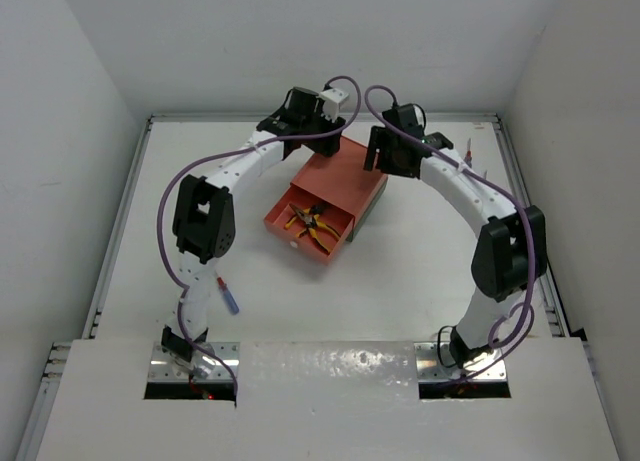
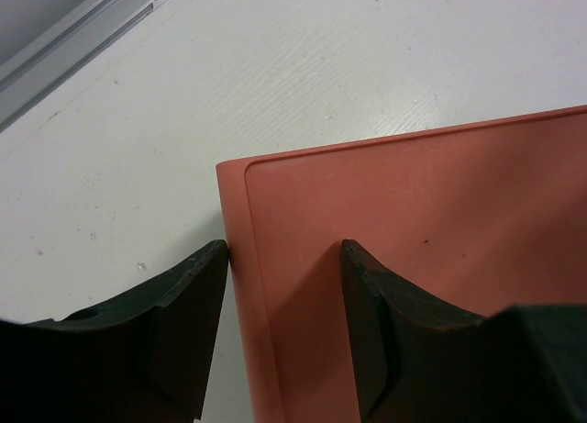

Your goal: Sort the tools into containers

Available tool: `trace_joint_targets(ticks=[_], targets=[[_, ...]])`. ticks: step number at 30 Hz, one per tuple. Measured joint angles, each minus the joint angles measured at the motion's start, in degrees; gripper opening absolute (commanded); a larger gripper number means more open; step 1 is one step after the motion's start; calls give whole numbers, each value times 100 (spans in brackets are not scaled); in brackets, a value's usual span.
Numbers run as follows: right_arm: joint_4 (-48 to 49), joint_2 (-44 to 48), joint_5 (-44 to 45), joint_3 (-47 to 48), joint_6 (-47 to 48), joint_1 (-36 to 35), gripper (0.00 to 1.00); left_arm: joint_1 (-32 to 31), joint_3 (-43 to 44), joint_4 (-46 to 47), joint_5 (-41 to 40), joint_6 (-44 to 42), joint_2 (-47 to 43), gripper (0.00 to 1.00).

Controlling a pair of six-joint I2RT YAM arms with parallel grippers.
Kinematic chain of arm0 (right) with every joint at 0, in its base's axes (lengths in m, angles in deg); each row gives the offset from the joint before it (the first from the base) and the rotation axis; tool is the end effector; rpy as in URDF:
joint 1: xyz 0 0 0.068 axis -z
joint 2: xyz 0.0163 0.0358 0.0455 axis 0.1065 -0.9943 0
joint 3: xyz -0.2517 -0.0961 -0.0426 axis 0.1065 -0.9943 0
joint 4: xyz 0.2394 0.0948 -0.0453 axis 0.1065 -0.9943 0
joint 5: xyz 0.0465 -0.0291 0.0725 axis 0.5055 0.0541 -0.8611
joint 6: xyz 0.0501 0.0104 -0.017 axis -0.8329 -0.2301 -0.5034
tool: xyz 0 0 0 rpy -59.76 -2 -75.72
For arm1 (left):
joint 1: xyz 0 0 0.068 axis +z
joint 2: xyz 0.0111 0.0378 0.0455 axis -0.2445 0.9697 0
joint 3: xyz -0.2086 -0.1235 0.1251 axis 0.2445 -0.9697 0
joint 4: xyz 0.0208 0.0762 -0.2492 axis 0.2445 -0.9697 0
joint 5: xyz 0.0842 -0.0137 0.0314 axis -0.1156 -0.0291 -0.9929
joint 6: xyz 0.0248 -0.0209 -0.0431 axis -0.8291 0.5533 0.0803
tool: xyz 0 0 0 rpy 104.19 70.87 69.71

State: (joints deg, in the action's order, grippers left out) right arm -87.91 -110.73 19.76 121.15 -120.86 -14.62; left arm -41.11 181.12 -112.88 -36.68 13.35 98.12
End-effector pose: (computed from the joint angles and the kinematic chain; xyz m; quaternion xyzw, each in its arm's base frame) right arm 0.3756 0.1345 0.2930 0.1383 0.9157 0.0813 0.3684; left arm 0.4569 -0.2399 0.2689 0.3250 0.8294 -0.1493 0.4292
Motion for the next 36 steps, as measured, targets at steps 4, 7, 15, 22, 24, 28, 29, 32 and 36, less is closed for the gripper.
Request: trace_joint_targets(ticks=[4,7,15,22,24,28,29,32,36], targets=[[649,-28,81,-732,-531,17,61,0,68,-50,0,-31,33,50],[1217,-28,-24,-944,-933,37,35,-2,195,-133,-4,-52,96,50],[2133,243,44,-1681,-1864,138,23,0,358,-234,-114,-155,155,54],[2599,238,81,-1888,-2433,149,23,-2,264,-721,-48,-708,-210,57],[2675,208,74,-1888,-2514,149,23,-7,-186,-866,81,-1257,-743,57],[2739,164,52,-1878,-2608,146,23,-9,-2011,-946,439,-2900,-2861,53],[2750,162,52,-1878,-2636,146,23,-11,-2540,-977,511,-3335,-3532,49],[2806,160,55,-1904,-2736,146,22,-9,-3272,-1355,737,-4113,-4918,34],[2889,160,59,-1952,-2879,146,22,-11,-3880,-1576,1193,-4878,-5825,21]])
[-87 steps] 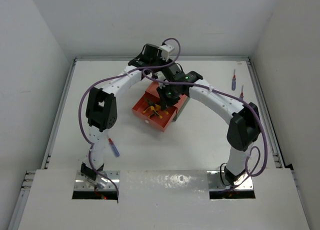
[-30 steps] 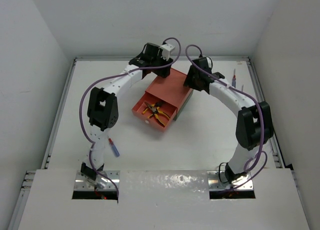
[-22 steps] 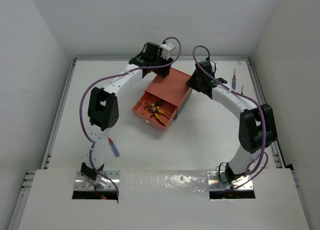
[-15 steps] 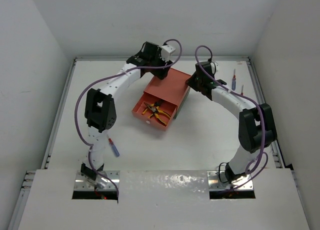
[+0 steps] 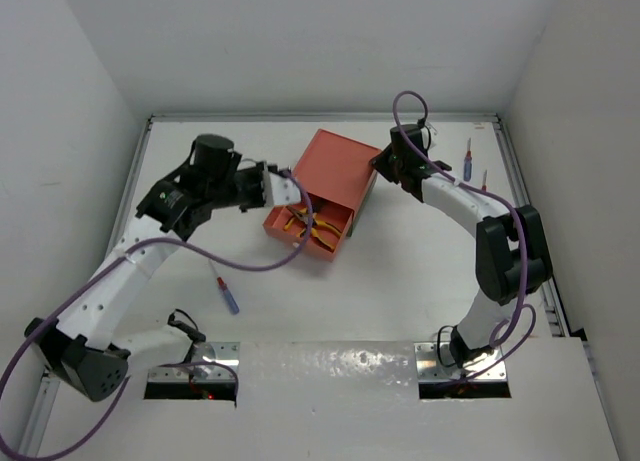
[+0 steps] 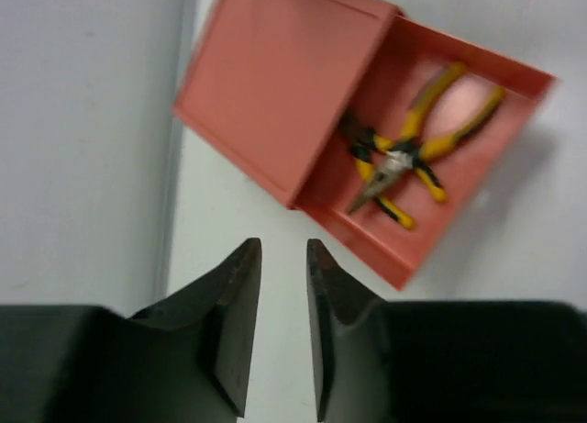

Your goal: Sort the tools into containers

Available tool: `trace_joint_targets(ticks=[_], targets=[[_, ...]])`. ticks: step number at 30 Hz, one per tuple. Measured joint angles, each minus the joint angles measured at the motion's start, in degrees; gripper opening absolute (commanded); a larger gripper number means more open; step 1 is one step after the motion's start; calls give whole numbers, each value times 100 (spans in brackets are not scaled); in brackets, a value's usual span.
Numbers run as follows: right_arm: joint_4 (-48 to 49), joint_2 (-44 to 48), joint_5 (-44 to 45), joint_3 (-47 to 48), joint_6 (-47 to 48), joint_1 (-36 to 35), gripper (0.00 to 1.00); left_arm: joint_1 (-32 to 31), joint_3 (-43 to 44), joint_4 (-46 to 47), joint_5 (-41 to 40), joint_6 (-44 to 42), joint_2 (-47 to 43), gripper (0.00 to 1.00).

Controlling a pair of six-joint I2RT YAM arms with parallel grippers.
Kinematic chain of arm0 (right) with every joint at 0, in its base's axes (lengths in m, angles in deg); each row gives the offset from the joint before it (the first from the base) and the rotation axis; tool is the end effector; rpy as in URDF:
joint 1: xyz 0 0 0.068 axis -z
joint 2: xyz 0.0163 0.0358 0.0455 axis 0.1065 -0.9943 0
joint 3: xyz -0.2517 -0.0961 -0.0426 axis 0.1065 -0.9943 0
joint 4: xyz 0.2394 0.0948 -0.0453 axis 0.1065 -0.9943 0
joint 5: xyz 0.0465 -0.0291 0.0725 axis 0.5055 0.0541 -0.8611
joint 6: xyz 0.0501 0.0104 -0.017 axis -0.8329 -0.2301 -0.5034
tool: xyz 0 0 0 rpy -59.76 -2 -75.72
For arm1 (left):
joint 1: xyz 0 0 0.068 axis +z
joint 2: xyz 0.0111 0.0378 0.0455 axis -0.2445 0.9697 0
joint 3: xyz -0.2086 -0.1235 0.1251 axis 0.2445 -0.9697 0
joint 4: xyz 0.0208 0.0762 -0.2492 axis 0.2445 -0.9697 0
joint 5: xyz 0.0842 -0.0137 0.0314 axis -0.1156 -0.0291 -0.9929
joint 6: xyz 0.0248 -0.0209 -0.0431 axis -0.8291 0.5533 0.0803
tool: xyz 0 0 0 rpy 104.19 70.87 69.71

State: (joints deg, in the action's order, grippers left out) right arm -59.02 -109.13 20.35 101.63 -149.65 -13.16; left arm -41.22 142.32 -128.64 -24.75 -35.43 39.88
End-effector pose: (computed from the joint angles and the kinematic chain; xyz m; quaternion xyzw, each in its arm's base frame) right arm 0.3737 0.1227 0.2324 0.3684 0.8069 0.2220 0.4048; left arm 0.2130 -0.1243 0.3919 0.6576 0.5645 -0.0390 0.4973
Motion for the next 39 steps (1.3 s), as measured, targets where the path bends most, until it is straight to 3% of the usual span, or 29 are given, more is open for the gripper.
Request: trace_joint_targets(ticks=[1,7,12,18,25,39], targets=[[7,0,2,-2,-26,0,22,-2,-289,-46,83,-173,-140,16],[17,4,22,-15,-116,0,22,-107,-2000,-564,208,-1128,-109,13],[13,9,70,-15,-118,-9,22,-188,-2221,-632,267,-1471,153,17],[13,11,72,-15,-114,-11,22,-223,-2448,269,90,-1287,584,24],[33,7,9,-15,-46,-9,21,-225,-2396,920,-190,-866,1506,30],[223,-83,-168,9,236,9,21,-227,-737,2236,-431,883,2837,40]])
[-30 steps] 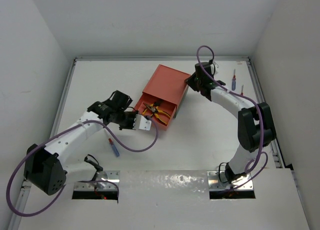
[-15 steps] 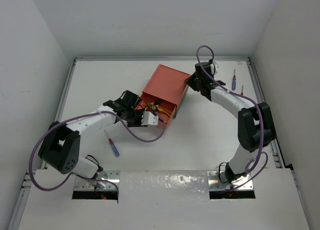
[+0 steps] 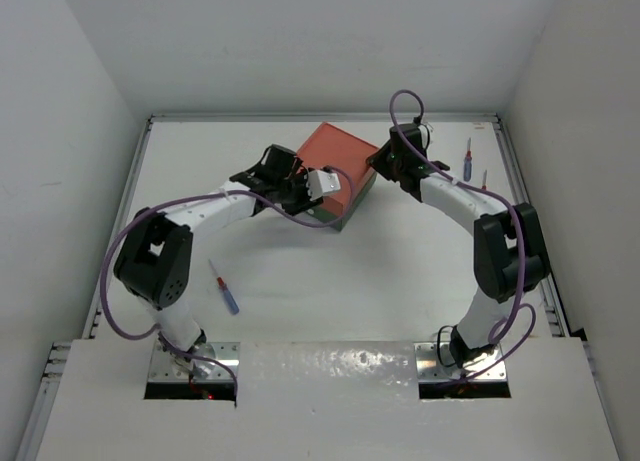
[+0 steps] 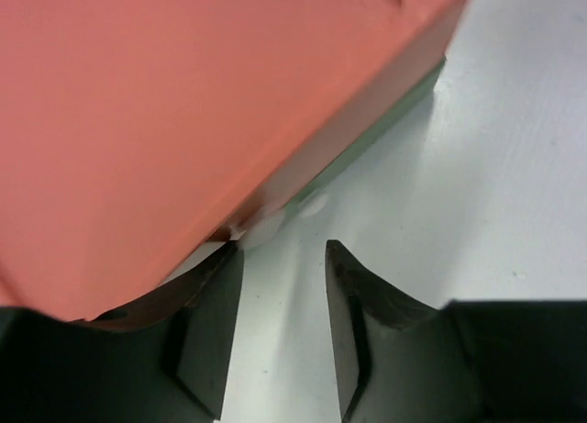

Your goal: Sort the tools into containers

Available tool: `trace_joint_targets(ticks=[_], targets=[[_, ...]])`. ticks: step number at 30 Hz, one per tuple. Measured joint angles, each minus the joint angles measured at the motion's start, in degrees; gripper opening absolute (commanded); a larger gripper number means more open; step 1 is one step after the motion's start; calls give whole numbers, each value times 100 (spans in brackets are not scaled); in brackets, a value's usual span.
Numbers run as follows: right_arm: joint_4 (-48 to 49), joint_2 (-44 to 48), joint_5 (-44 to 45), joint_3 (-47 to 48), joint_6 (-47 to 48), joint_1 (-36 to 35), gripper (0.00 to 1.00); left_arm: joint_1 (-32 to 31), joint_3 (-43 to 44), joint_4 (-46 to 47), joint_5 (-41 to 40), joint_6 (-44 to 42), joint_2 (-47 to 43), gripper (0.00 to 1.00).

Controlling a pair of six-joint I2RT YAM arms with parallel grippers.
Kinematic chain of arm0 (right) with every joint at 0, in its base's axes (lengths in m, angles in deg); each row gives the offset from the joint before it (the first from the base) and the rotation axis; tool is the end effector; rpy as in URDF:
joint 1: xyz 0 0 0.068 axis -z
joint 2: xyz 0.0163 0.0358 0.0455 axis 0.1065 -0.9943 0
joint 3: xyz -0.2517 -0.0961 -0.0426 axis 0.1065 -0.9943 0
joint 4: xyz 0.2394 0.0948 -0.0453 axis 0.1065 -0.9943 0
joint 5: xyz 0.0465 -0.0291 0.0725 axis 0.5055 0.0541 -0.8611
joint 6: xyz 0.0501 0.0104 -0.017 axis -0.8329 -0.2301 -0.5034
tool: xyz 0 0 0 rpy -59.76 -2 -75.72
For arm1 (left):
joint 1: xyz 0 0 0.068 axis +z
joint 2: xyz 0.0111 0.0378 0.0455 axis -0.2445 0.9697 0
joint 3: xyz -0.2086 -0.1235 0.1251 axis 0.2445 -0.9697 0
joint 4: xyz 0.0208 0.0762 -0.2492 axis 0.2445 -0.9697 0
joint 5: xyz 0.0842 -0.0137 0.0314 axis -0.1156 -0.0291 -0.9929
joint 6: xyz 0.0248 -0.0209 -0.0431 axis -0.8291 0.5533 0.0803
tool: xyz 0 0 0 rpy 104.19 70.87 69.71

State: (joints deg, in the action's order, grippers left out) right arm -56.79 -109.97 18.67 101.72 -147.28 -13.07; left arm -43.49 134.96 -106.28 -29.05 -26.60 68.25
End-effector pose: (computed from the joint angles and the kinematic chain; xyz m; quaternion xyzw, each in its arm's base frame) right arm 0.3779 0.1245 0.2307 0.3455 0.8117 0.2314 0.4102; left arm 0.3157 -0.1904 0.2348 0.6327 0.6656 -0.0812 0.3875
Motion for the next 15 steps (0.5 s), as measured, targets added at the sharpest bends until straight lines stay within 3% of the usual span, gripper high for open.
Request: trace_joint_targets(ticks=[6,11,14,15], targets=[[92,-9,-39,-31,7,-2,21,7,-2,225,-192,925,249,49],[138,111,2,-162,31,-9,24,2,-466,387,-343,1567,-553,56],[-153,223,90,-122,323,-39,35,2,-684,483,-562,2050,-1123,57],[-302,245,127,-66,481,-48,47,2,-752,533,-645,2223,-1272,58]])
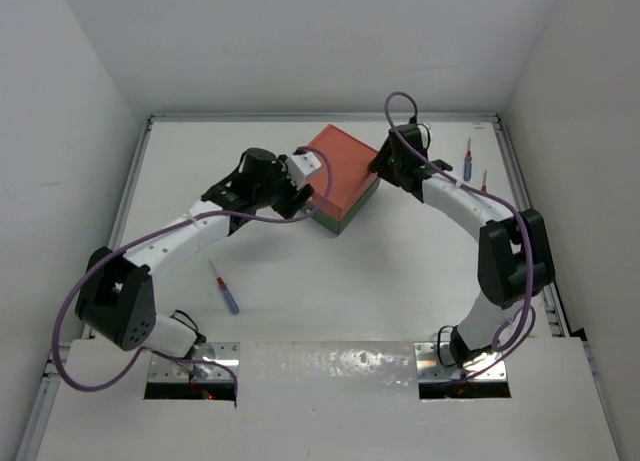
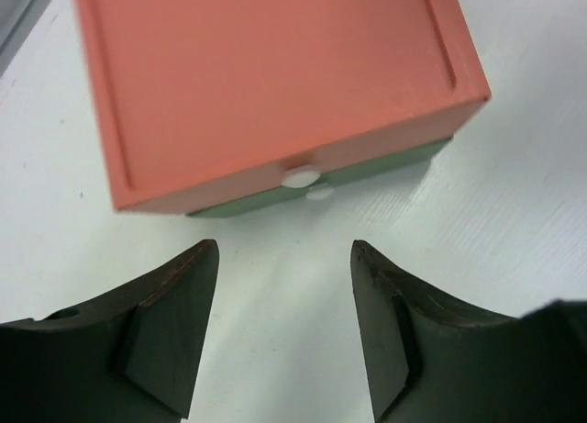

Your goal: Sort the tools into containers

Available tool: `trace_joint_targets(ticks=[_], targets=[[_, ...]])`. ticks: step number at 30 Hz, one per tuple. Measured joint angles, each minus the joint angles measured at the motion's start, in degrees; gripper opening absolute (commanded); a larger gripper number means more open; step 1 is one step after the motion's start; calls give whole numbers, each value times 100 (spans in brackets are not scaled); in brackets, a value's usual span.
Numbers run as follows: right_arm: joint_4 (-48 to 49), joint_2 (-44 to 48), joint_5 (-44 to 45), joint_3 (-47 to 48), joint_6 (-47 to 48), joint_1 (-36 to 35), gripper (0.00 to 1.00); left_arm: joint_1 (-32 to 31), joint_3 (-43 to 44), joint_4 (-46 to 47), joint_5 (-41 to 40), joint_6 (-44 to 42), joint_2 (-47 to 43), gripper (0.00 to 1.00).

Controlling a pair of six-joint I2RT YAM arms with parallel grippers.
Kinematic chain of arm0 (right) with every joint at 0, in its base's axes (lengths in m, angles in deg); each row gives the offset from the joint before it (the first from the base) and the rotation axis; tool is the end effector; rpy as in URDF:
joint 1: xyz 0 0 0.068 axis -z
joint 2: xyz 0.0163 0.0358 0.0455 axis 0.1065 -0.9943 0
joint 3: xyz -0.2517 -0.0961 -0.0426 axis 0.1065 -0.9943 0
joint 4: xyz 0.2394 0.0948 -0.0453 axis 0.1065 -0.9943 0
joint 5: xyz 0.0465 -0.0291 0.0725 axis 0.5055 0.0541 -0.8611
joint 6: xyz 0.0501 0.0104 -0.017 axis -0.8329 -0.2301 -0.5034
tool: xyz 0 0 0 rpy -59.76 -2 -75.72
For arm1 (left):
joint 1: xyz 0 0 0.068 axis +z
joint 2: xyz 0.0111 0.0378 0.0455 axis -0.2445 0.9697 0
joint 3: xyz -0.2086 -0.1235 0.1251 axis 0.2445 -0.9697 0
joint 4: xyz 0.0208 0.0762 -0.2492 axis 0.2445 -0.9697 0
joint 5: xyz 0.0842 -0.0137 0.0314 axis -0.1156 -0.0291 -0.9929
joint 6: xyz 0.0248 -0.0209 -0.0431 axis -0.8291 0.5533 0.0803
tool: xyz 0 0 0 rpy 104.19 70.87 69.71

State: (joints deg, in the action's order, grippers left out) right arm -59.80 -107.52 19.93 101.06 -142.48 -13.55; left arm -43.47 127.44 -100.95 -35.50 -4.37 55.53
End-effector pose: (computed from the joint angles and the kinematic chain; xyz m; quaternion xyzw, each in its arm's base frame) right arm 0.3675 0.1236 0.2383 0.3128 0.8292 0.2017 0.4169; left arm 0.2829 -0.1674 0.2717 0.4672 0.7538 -0.0995 0.4512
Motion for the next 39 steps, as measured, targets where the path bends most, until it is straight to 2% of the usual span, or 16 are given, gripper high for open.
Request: trace_joint_targets(ticks=[3,6,9,12,16,20,27,31,34,39], targets=[[-702,13,151,345,732,-11,76,0,-247,175,-308,710,-306,71],[-1375,13,243,879,1502,-13,90,0,-614,398,-612,1453,-382,73],[-1812,-4,74,1565,2173,66,94,0,-933,551,-807,1871,-251,69],[-2111,-238,-466,2555,2754,293,98,0,-1145,800,-940,1978,17,67],[-2192,-962,-1360,3838,3362,658,98,-2,-1176,1104,-1045,1956,382,64],[-2092,-1794,-1993,4461,3585,846,98,-2,-1152,1443,-1045,1950,723,64],[-1567,-2660,-2533,4079,3521,824,95,-138,-1215,2124,-870,1897,1045,67],[-1270,-2809,-2802,3943,3438,793,91,-225,-1209,2514,-831,1799,1353,67],[-918,-2778,-3018,3692,3405,789,85,-260,-1102,2629,-927,1808,1685,65],[-219,-2540,-3458,3058,3320,791,70,-262,-1014,2647,-1095,1963,1958,60]])
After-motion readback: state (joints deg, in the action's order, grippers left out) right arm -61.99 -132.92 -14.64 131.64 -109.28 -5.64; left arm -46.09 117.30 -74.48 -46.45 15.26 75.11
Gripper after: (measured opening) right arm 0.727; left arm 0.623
